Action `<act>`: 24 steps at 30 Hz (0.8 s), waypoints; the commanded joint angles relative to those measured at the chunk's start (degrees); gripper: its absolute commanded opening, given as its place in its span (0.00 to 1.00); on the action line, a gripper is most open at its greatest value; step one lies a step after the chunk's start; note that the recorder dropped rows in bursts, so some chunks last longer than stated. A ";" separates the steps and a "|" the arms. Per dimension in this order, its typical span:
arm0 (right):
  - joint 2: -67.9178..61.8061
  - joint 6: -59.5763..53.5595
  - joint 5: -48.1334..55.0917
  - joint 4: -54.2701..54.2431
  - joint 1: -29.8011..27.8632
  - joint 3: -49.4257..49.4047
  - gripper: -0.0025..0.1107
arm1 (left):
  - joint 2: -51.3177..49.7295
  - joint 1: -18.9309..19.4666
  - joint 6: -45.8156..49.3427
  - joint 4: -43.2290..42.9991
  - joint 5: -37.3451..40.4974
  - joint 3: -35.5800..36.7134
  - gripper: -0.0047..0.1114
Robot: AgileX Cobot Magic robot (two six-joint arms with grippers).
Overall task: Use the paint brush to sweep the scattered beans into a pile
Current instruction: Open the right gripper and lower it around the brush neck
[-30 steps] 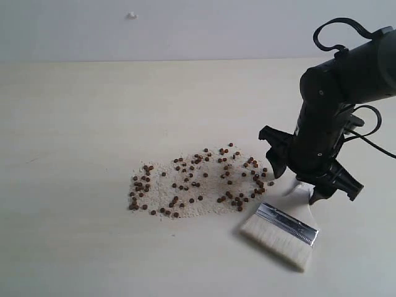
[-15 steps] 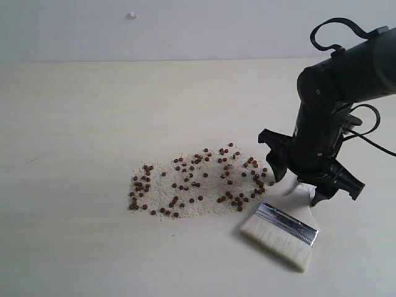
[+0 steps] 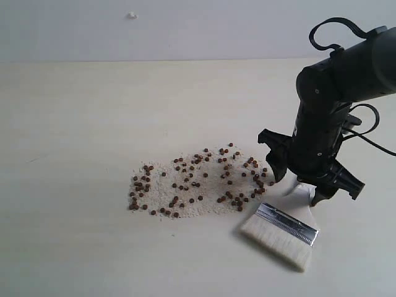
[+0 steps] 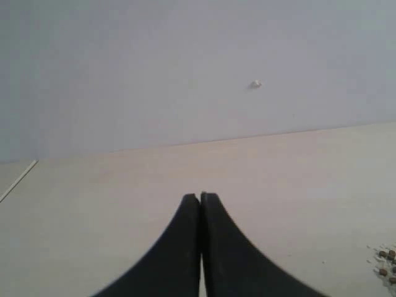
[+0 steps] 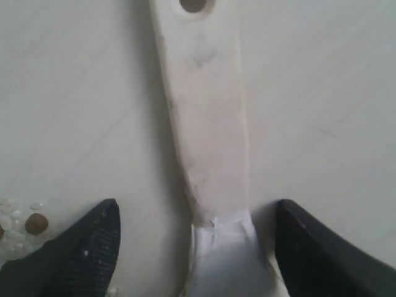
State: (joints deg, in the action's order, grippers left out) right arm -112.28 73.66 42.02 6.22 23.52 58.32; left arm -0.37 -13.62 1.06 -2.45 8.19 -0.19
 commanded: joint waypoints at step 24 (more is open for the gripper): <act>-2.29 -2.41 2.12 0.07 -0.29 -1.00 0.55 | 0.37 -0.25 0.27 0.36 0.08 0.19 0.04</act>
State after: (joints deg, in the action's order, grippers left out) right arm -112.28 72.44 42.70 6.12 23.52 58.40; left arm -0.37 -13.62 1.06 -2.45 8.19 -0.19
